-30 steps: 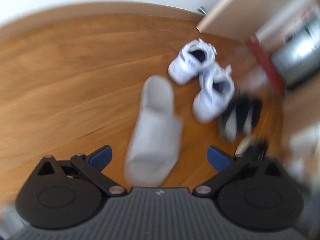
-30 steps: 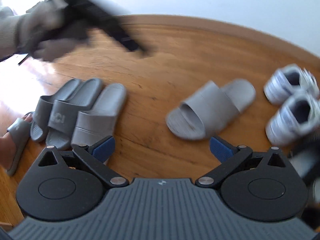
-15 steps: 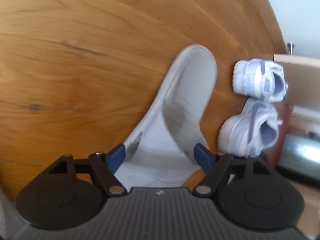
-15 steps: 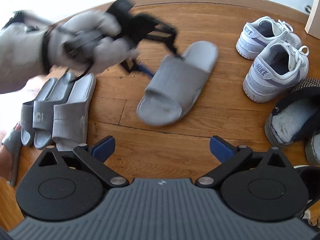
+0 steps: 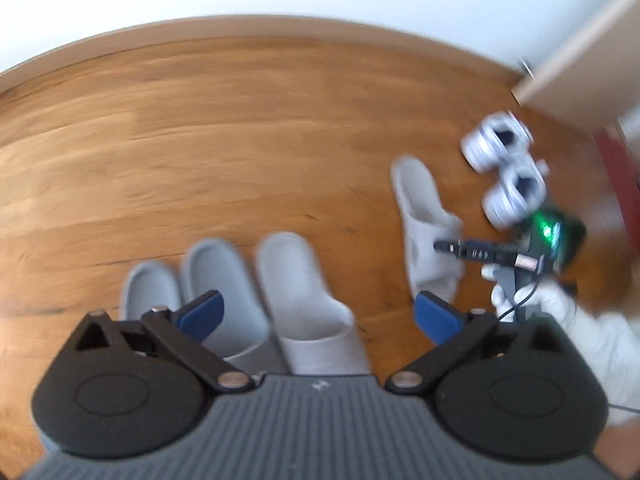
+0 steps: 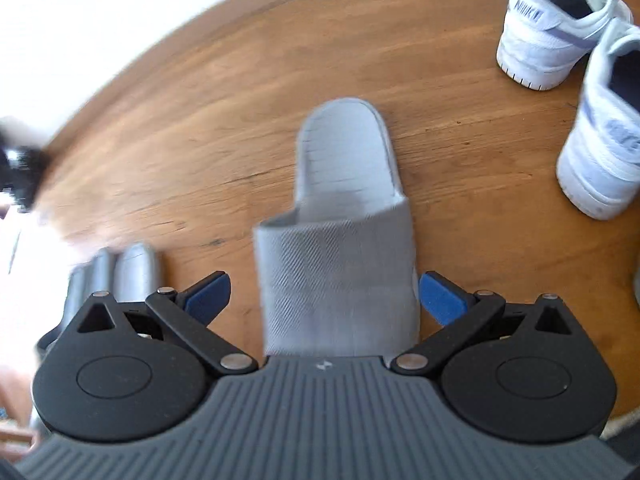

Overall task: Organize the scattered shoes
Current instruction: 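Set the light grey slides beside the grey NiCI slides with both grippers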

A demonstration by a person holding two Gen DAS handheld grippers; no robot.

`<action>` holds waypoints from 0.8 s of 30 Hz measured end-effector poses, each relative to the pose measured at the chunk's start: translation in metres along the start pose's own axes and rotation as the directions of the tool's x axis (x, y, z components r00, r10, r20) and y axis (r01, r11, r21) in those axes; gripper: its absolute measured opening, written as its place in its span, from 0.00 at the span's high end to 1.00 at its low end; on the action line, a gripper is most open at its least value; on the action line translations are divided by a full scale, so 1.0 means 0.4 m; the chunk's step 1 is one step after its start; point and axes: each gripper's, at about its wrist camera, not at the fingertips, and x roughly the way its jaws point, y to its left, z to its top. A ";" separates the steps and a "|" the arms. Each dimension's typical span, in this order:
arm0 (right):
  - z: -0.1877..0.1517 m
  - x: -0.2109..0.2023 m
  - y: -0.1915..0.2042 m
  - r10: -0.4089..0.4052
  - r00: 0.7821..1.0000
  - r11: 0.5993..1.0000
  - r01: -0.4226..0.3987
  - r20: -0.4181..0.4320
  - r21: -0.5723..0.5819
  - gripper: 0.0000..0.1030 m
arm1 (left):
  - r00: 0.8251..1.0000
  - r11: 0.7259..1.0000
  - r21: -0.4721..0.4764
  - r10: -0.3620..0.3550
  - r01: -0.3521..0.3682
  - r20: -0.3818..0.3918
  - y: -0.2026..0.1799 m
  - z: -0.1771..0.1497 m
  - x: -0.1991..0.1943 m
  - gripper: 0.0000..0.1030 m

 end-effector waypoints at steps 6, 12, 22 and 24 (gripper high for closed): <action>-0.074 0.049 0.070 0.000 0.998 0.982 -0.013 -0.070 -0.186 0.02 | 0.998 0.991 -0.118 -0.060 0.063 0.021 0.079 0.005 0.017 0.00; -0.194 0.059 0.218 0.031 0.985 0.958 -0.077 -0.167 -0.275 0.02 | 0.995 0.986 -0.140 -0.095 0.091 -0.022 0.077 0.002 0.037 0.00; -0.230 0.003 0.247 0.181 0.971 0.975 -0.198 -0.158 -0.097 0.00 | 0.999 0.999 0.022 -0.028 0.029 -0.044 0.015 -0.009 0.002 0.00; -0.223 -0.057 0.195 0.203 0.974 0.978 -0.206 -0.102 -0.023 0.00 | 0.998 0.997 0.072 -0.028 0.032 -0.050 -0.021 -0.006 0.019 0.00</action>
